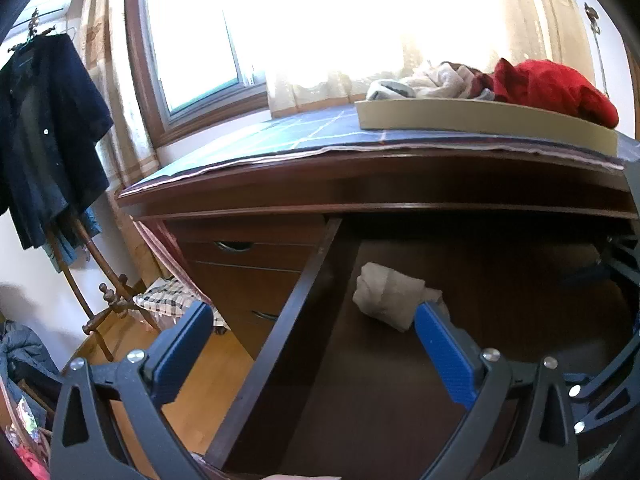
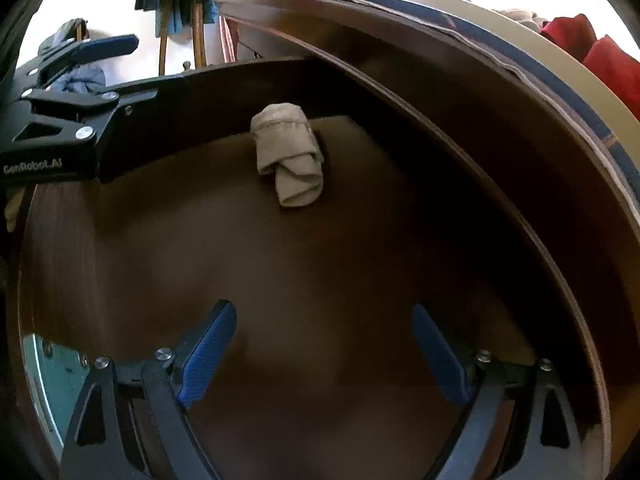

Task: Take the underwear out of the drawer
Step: 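Close the right gripper on the beige sock in the drawer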

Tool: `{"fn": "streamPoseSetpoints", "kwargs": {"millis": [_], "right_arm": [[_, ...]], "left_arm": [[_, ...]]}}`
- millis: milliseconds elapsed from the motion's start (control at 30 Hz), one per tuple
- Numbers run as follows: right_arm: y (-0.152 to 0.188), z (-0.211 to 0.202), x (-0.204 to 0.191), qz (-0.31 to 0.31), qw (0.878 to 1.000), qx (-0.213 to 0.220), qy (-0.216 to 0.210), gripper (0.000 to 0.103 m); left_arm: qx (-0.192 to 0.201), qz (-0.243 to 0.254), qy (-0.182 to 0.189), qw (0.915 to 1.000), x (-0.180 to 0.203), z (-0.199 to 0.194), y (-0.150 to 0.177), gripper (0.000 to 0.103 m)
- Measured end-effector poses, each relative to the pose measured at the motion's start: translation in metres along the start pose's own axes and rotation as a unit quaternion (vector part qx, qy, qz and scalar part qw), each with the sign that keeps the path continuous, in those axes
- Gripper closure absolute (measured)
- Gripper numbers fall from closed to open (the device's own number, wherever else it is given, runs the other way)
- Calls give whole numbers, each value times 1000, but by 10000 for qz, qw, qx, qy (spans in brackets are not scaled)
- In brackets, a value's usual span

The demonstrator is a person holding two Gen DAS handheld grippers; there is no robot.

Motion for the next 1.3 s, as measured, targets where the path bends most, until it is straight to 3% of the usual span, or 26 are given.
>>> {"fn": "streamPoseSetpoints", "kwargs": {"millis": [267, 667, 967, 1300], "right_arm": [[-34, 15, -13, 408, 9979, 235, -453, 12], [-74, 43, -15, 441, 9973, 527, -246, 12], [-81, 62, -7, 369, 9969, 692, -23, 12], [-99, 86, -12, 314, 9974, 613, -200, 14]], "left_arm": [[-75, -83, -17, 9999, -1, 3, -2, 0], [47, -257, -85, 9996, -5, 3, -1, 0], [359, -340, -175, 9986, -8, -5, 2, 0], [400, -271, -209, 9986, -8, -6, 3, 0]]}}
Point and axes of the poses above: each gripper's, at about its wrist camera, not at the fingertips, and z roughly the way its jaws point, x to its right, y to its underside, the point moved 2 cm from there along z, roughly the way its jaws point, and after that the axes turned 2 degrees about -y, right-handed, at the moved point
